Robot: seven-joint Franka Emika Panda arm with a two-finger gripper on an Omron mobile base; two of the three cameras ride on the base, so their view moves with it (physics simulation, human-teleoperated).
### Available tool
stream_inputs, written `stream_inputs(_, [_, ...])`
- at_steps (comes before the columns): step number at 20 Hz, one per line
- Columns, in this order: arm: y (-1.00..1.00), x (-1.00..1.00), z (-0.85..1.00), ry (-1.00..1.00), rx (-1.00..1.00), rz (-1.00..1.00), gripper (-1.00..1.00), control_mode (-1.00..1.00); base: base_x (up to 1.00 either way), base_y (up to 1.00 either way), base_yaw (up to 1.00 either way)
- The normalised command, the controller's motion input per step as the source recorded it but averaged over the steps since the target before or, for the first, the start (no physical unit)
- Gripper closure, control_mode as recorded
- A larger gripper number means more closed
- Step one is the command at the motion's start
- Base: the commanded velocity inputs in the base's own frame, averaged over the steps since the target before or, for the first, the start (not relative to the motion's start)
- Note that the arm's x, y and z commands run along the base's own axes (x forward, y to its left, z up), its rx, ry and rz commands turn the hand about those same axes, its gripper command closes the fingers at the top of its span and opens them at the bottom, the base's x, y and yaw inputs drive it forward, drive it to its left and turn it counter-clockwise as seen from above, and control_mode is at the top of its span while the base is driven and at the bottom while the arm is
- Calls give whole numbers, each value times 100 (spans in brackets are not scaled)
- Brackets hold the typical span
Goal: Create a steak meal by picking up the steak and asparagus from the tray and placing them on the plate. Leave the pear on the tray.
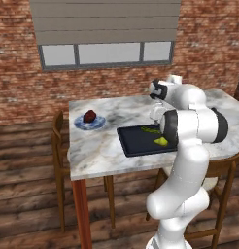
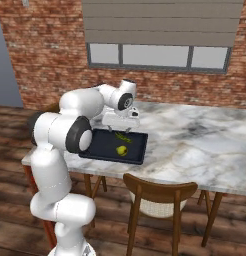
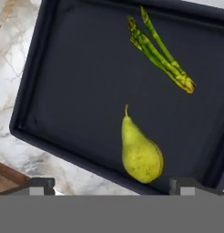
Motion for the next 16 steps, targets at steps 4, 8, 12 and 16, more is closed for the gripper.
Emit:
stream_inputs(4, [0,20,-17,6,-12,5,-100,-100,0,0,0])
stream_inputs(8, [2,16,-26,-1,-1,0,-100,-100,0,0,0])
stream_inputs(12, [2,18,-34,-7,0,0,-100,-100,0,0,0])
stream_inputs(16, [0,30,-35,-3,0,0,-100,-100,0,0,0])
